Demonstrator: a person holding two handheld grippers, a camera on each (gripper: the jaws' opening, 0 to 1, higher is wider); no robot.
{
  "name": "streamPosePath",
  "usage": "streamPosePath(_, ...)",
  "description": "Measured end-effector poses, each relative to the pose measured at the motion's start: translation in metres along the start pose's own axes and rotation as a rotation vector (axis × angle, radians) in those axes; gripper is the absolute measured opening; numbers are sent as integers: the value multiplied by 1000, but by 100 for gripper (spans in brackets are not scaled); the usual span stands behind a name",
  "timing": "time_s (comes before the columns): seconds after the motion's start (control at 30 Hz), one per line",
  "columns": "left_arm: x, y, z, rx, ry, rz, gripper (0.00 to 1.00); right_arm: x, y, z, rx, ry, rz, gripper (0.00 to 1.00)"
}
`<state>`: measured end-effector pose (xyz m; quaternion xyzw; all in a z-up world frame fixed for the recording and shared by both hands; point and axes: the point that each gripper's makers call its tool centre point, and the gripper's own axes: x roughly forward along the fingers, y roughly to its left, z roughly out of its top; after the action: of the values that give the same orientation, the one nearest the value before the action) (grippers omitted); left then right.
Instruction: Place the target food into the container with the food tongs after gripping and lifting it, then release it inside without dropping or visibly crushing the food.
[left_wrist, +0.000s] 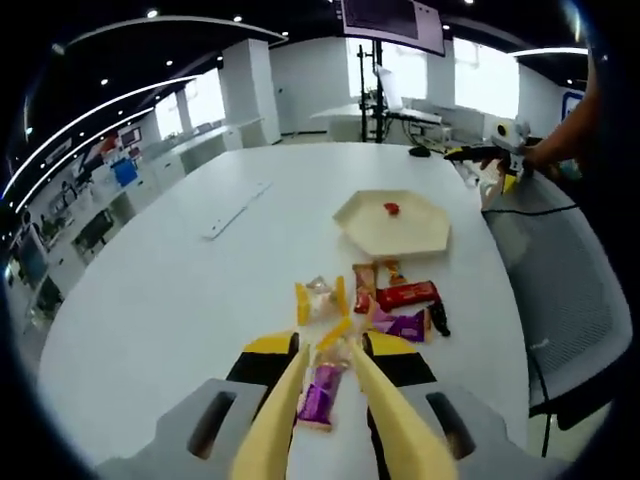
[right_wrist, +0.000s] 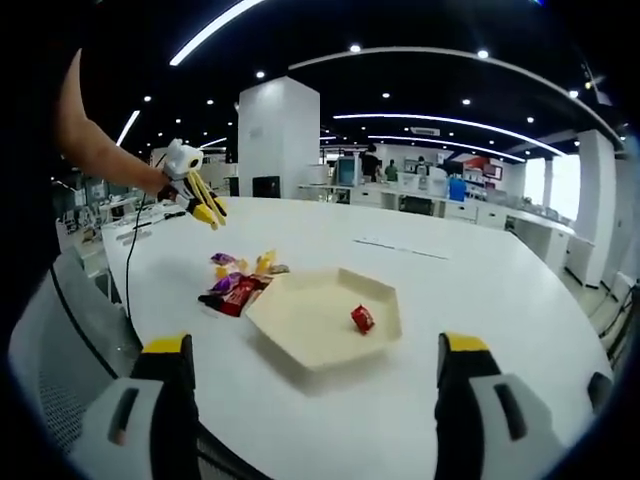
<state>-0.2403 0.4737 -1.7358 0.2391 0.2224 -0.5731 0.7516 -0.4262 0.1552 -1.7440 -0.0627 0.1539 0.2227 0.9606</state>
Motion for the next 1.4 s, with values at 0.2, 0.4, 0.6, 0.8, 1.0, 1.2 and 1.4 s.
streamPosePath(0.2, -1, 2, -8, -7, -17, -15, 22, 0, -1, -2, 2, 12, -7, 100)
streamPosePath(0.4, 7, 3, -20, 5, -9, -39, 22, 1, 0, -5, 6, 28, -4, 100)
streamPosePath(0.6, 19, 5, -37, 21, 14, -50, 22, 1, -3, -7, 14, 38, -16, 100)
streamPosePath(0.8, 29, 10, -56, 6, 42, -70, 22, 2, 0, -9, 6, 55, -10, 100)
streamPosePath(1.0, 36, 7, -70, 21, 84, -83, 22, 2, 0, -12, 11, 70, -12, 100)
streamPosePath(1.2, 42, 8, -72, 17, 87, -80, 22, 2, 1, -14, 13, 82, 0, 100)
streamPosePath(1.4, 48, 6, -77, 58, 117, -94, 22, 2, 0, -15, 11, 84, 0, 100)
